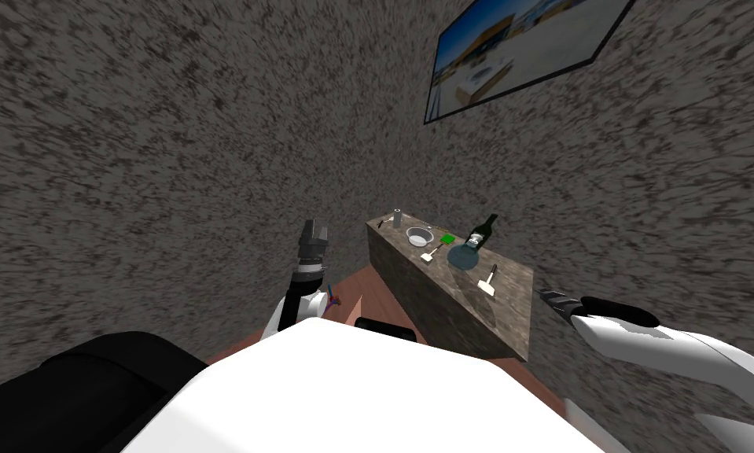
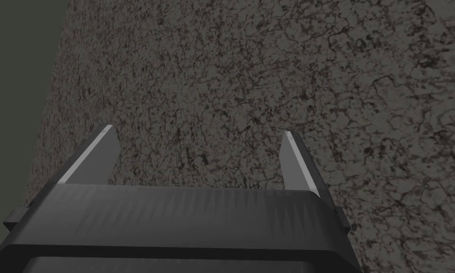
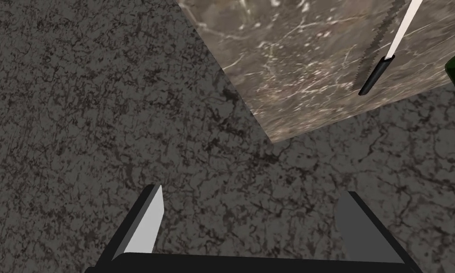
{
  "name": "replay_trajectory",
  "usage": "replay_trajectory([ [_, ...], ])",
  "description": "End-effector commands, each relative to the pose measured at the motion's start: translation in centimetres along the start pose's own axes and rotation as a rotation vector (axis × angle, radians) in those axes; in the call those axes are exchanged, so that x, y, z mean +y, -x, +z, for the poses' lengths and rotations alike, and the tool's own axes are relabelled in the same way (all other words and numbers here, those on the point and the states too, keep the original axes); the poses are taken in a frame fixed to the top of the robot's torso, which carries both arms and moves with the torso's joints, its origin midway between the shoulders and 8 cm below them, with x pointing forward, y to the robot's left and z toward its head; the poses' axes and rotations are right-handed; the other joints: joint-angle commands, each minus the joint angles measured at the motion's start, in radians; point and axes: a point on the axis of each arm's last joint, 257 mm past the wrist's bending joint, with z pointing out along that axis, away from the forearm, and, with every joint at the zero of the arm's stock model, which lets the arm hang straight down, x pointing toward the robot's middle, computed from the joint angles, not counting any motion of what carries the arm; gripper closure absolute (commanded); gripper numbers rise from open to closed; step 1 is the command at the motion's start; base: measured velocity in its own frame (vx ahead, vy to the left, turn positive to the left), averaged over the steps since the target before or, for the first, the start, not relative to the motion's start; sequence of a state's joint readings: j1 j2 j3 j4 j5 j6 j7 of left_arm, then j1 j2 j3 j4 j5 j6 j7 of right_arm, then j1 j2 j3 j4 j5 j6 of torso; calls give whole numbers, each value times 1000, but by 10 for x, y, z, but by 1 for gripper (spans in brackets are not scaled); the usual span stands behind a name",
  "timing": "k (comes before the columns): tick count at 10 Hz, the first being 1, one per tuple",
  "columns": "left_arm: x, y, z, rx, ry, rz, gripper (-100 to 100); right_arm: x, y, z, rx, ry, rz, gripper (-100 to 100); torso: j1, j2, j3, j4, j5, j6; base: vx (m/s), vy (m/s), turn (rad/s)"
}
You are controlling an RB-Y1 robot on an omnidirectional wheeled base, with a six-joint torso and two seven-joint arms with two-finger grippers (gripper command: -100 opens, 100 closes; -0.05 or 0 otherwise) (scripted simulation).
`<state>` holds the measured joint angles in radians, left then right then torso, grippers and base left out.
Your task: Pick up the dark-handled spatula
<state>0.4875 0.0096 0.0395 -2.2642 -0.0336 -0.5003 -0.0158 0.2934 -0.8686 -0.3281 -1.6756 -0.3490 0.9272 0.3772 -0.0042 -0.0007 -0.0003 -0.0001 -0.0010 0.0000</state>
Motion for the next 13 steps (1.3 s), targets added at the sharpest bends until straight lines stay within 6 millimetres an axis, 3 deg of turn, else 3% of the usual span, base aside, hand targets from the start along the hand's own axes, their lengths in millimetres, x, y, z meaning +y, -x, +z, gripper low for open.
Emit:
replay_trajectory([
  [1, 0, 0, 0, 0, 0, 0, 0, -8, 0, -1, 13, -31, 1, -100, 0, 0, 0, 0, 0, 0, -1, -51, 113],
  [4, 0, 0, 0, 0, 0, 0, 0, -28, -8, -1, 78, -115, 7, -100, -2, 0, 0, 0, 0, 0, -7, -77, 296],
  [8, 0, 0, 0, 0, 0, 0, 0, -42, -21, -3, 139, -176, 10, -100, -2, 0, 0, 0, -1, 0, -9, -70, 182],
  [13, 0, 0, 0, 0, 0, 0, 0, -60, -60, -14, 297, -280, 9, -100, -5, 2, 1, 0, -1, 1, -45, -102, 329],
])
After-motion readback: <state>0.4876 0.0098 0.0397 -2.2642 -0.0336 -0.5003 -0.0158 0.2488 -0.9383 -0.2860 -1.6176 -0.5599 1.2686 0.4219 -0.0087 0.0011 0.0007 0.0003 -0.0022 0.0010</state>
